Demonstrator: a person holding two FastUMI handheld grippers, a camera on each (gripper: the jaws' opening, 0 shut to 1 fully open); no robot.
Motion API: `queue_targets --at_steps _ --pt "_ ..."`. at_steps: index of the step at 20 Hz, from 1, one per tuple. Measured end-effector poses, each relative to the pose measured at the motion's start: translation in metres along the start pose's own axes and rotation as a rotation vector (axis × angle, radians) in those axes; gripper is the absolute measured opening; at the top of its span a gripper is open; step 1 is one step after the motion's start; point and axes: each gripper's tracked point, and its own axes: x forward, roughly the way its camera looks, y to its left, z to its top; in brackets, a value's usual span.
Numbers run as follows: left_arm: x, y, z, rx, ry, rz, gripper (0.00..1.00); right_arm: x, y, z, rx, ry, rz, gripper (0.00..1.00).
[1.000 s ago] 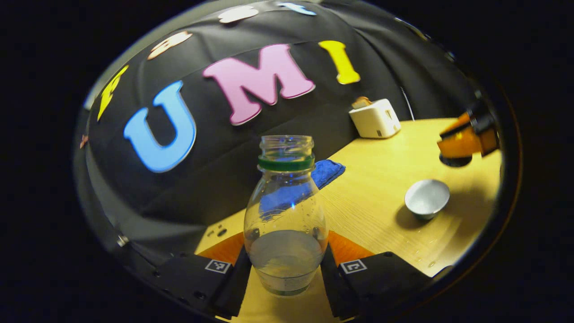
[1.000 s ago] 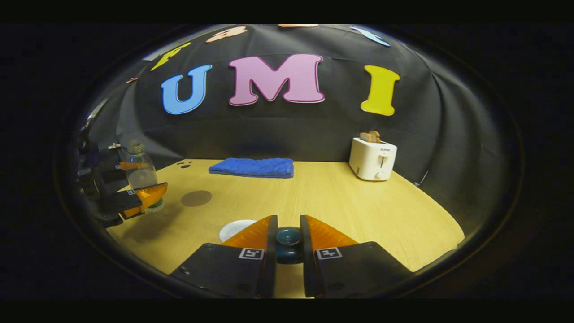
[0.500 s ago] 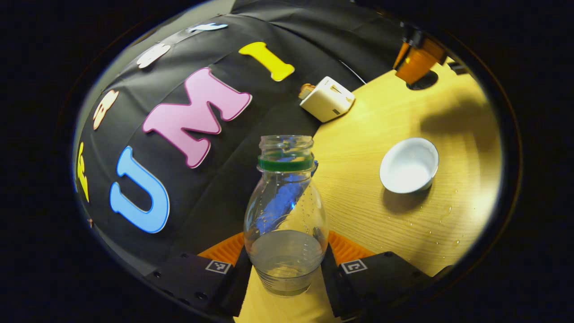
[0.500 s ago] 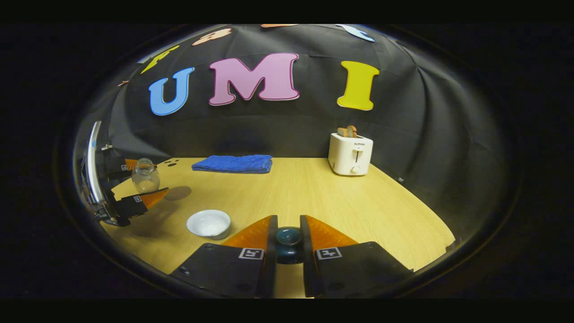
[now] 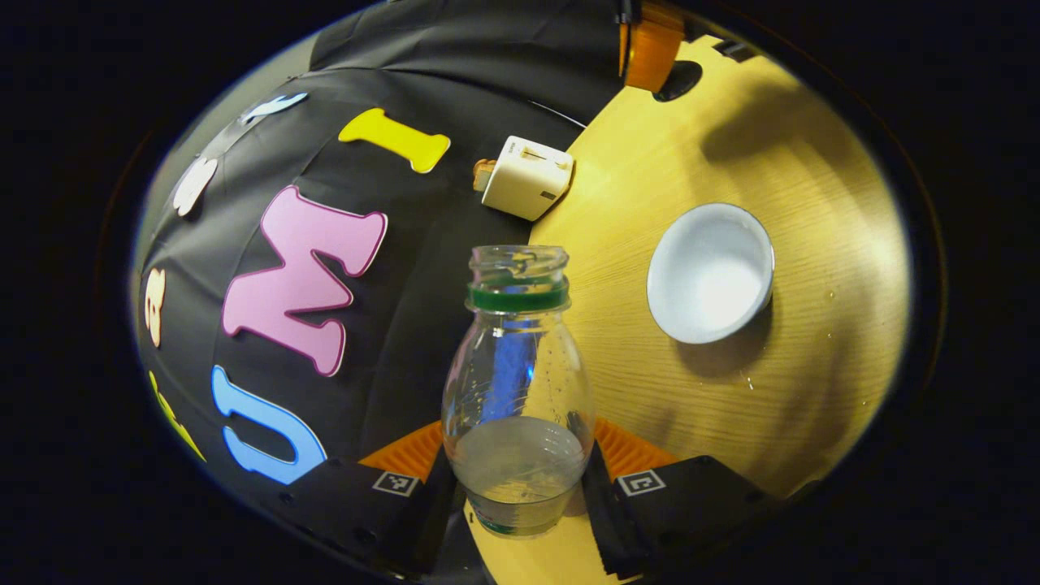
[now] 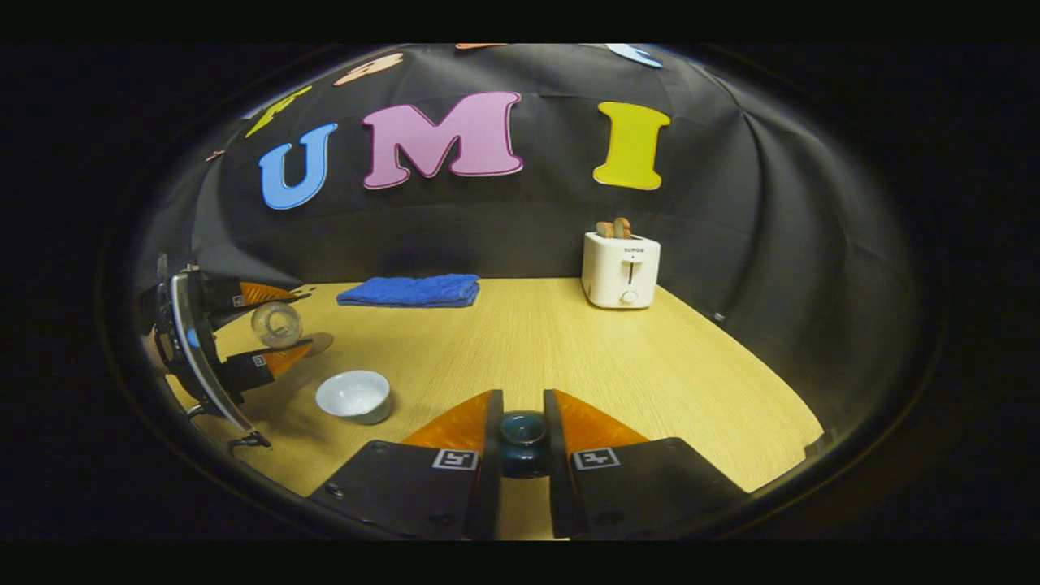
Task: Open the teacup lid with one hand, grasp the water bottle and pour water into the teacup with the other hand; after pouring, place the water bottle on the coaster and then close the teacup lid.
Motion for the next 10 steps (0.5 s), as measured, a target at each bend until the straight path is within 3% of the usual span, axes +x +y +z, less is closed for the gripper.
queue_targets --at_steps 2,3,9,10 --pt "0.007 0.000 -0.001 0.054 0.000 -0.002 0.74 0.002 0.002 -0.003 0.002 0.008 0.013 0.22" --pt "0.009 0.001 -0.003 0.083 0.000 -0.001 0.74 0.002 0.003 -0.004 0.002 0.011 0.017 0.27" --pt "0.022 0.005 0.003 0.220 -0.038 0.002 0.73 0.003 0.003 -0.013 0.003 0.035 0.016 0.28" --pt "0.023 0.005 0.005 0.247 -0.045 0.001 0.73 0.004 0.004 -0.012 0.008 0.034 0.014 0.32"
